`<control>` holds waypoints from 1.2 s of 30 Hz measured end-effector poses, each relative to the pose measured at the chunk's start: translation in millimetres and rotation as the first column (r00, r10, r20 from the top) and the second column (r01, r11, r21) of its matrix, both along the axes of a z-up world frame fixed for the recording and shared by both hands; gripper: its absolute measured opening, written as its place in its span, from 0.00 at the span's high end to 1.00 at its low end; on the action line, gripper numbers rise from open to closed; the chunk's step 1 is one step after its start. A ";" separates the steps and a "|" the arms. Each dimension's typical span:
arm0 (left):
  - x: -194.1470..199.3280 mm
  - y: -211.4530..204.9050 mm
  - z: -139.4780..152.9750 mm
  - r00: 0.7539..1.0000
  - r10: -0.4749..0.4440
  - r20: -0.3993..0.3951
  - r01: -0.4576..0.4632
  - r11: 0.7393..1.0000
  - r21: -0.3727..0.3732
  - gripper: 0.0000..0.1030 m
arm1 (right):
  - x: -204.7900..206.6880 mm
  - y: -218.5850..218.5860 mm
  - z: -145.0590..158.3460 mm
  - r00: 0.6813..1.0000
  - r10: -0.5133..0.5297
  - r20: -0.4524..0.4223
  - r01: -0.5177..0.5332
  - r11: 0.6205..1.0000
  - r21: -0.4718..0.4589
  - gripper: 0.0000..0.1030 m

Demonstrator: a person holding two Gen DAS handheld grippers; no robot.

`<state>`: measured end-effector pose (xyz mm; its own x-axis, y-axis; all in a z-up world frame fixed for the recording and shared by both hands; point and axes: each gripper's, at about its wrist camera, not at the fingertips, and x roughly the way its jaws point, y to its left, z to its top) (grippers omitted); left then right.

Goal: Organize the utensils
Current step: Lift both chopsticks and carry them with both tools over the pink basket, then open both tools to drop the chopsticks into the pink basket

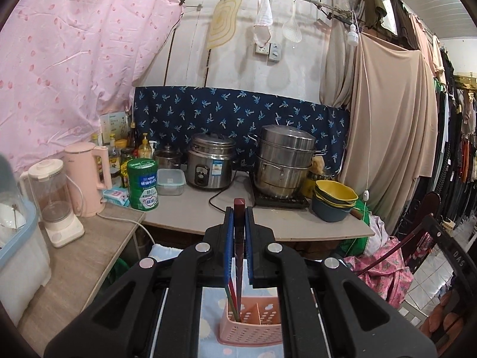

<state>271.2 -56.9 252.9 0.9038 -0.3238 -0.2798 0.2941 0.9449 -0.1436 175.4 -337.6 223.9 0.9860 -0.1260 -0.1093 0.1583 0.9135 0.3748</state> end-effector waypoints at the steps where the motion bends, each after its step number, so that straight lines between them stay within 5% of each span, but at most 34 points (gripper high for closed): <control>1: 3.7 -2.3 -1.2 1.000 0.000 0.001 0.000 1.000 0.002 0.93 | 2.6 0.4 1.5 1.000 0.007 0.004 -0.007 1.000 0.005 0.93; 14: 41.6 -16.4 -60.7 0.994 0.001 -0.114 0.005 0.999 0.053 0.93 | 51.6 36.4 -41.3 0.986 0.108 -0.130 -0.111 0.994 -0.011 0.93; 27: 46.5 -23.9 -84.3 0.984 -0.012 -0.176 0.024 0.998 0.065 0.92 | 68.4 37.5 -70.6 0.974 0.099 -0.205 -0.101 0.995 0.002 0.93; 32: 43.4 -21.7 -88.0 0.984 0.007 -0.179 0.005 0.998 0.069 0.68 | 64.9 34.4 -70.6 0.974 0.100 -0.201 -0.101 0.995 0.008 0.89; 36: 40.4 -19.3 -90.0 0.981 0.004 -0.192 0.008 0.998 0.066 0.66 | 61.9 33.6 -70.5 0.974 0.103 -0.202 -0.104 0.995 0.008 0.89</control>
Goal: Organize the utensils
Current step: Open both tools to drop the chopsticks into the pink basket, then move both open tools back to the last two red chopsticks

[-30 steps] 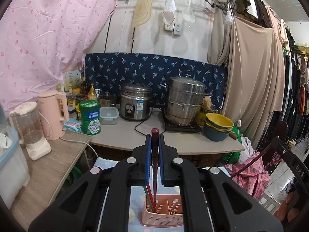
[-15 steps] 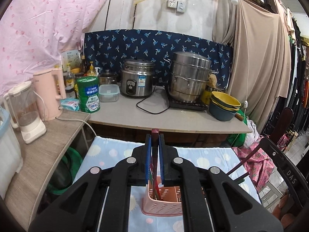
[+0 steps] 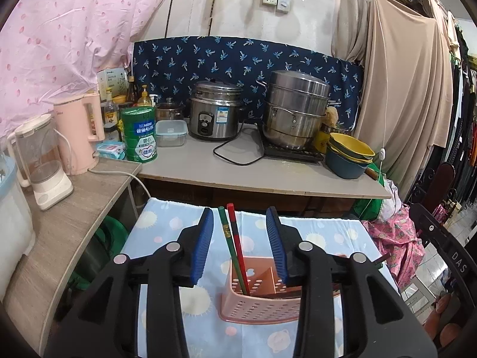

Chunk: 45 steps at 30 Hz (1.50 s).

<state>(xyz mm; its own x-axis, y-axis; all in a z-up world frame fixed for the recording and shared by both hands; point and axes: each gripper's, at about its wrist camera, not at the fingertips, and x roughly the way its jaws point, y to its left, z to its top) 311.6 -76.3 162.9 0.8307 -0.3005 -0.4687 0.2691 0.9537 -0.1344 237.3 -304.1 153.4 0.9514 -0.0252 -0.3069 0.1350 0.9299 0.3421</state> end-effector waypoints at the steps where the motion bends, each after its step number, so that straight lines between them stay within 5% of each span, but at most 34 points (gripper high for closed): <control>1: -1.4 0.2 -0.8 1.000 0.000 -0.002 0.000 1.000 0.003 0.66 | -1.4 0.1 -0.2 1.000 0.001 0.000 -0.001 1.000 0.001 0.89; 21: -56.3 6.7 -23.8 0.998 -0.032 -0.049 0.036 0.997 0.075 0.64 | -69.9 22.5 -19.7 0.999 0.045 -0.027 -0.045 0.999 0.000 0.88; 33: -106.7 20.6 -62.4 0.989 -0.036 -0.144 0.049 0.995 0.086 0.63 | -137.2 50.1 -74.9 0.986 0.088 -0.143 -0.085 0.996 0.026 0.88; 37: -127.3 28.5 -81.8 0.984 -0.032 -0.175 0.048 0.995 0.093 0.55 | -159.2 62.5 -96.8 0.975 0.105 -0.194 -0.100 0.994 0.033 0.88; 45: -166.9 40.0 -127.5 0.968 -0.030 -0.248 0.060 0.991 0.116 0.55 | -201.1 83.8 -147.6 0.940 0.139 -0.311 -0.121 0.990 0.077 0.88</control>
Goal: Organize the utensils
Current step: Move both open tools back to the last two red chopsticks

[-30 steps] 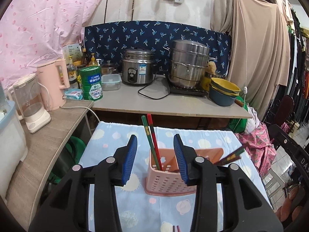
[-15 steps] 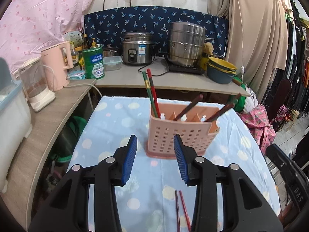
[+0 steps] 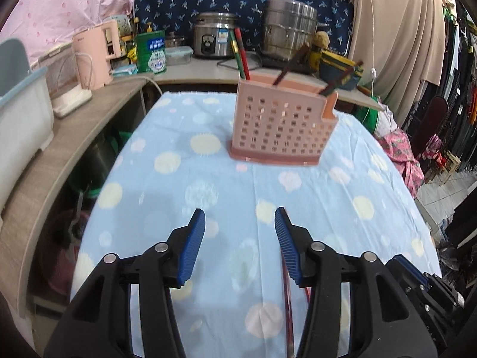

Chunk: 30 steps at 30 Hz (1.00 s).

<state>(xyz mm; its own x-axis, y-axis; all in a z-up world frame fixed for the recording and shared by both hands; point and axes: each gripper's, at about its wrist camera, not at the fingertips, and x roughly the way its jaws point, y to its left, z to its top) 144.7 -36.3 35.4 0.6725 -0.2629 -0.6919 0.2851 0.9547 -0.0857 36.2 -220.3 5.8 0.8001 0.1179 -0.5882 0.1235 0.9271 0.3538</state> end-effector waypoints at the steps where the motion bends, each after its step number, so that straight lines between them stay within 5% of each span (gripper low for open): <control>1: -5.3 1.5 -6.9 1.000 -0.001 -0.012 0.001 1.000 -0.001 0.55 | -4.5 3.0 -5.6 1.000 0.006 -0.015 -0.006 1.000 0.004 0.88; 9: -43.7 11.4 -55.2 0.994 -0.002 -0.113 0.003 1.000 0.014 0.55 | -38.6 36.6 -44.3 0.992 0.052 -0.117 -0.057 0.997 -0.043 0.88; 13: -59.3 16.7 -71.6 0.989 0.004 -0.145 -0.001 1.000 0.018 0.50 | -51.0 51.2 -54.9 0.988 0.073 -0.139 -0.081 0.995 -0.053 0.77; 18: -75.3 18.6 -82.0 0.988 0.002 -0.157 0.003 0.999 0.036 0.50 | -57.7 63.9 -62.0 0.984 0.094 -0.150 -0.106 0.992 -0.075 0.77; 22: -83.7 21.9 -84.6 0.988 0.008 -0.154 -0.003 1.000 0.031 0.37 | -59.3 68.6 -65.8 0.984 0.092 -0.152 -0.107 0.990 -0.094 0.77; 30: -93.8 18.3 -92.3 0.987 -0.007 -0.162 0.016 0.999 0.050 0.36 | -57.8 71.9 -76.4 0.981 0.086 -0.176 -0.108 0.987 -0.120 0.77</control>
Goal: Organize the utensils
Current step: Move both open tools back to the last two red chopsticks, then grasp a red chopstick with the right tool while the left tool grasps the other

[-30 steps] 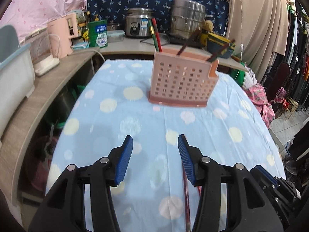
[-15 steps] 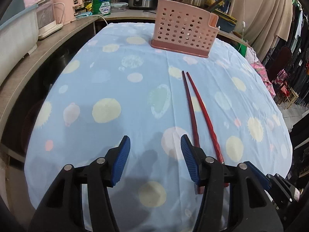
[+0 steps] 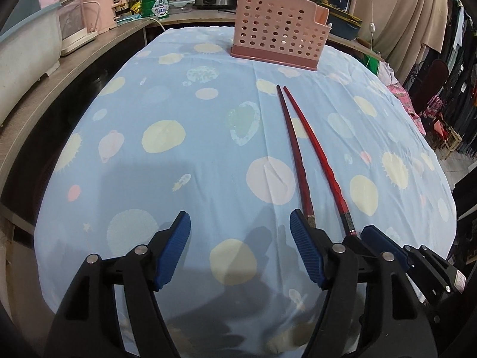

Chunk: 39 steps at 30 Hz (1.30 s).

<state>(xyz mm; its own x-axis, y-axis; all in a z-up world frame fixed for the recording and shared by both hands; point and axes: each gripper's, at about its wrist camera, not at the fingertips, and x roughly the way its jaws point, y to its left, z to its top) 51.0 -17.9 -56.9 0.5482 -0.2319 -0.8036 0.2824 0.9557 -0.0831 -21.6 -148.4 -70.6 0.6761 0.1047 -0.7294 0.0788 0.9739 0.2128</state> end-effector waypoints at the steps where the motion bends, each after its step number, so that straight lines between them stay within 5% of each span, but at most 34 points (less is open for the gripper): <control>1: -0.3 -0.6 -0.5 1.000 -0.001 -0.001 0.001 1.000 0.003 0.36 | 0.3 -0.2 -1.4 1.000 -0.001 -0.003 0.001 1.000 -0.002 0.77; 7: -1.5 -2.8 -1.9 1.000 -0.004 0.002 0.004 1.000 0.014 0.31 | 2.5 1.3 -4.2 1.000 -0.003 -0.003 0.003 0.999 -0.043 0.79; 13: -3.1 -6.3 -3.7 1.000 -0.016 -0.006 0.016 1.000 0.017 0.29 | 2.7 -3.8 -6.5 1.000 -0.016 -0.002 0.016 0.999 -0.041 0.93; 30: -12.9 -29.4 -12.9 0.997 -0.070 -0.018 0.070 0.997 0.041 0.27 | -10.9 -29.2 -7.8 0.996 -0.086 0.004 0.086 0.996 0.014 0.93; 39: -14.9 -37.6 -13.7 0.995 -0.096 0.012 0.094 0.992 0.078 0.51 | -11.1 -30.0 -9.4 0.996 -0.085 0.003 0.085 0.996 0.018 0.93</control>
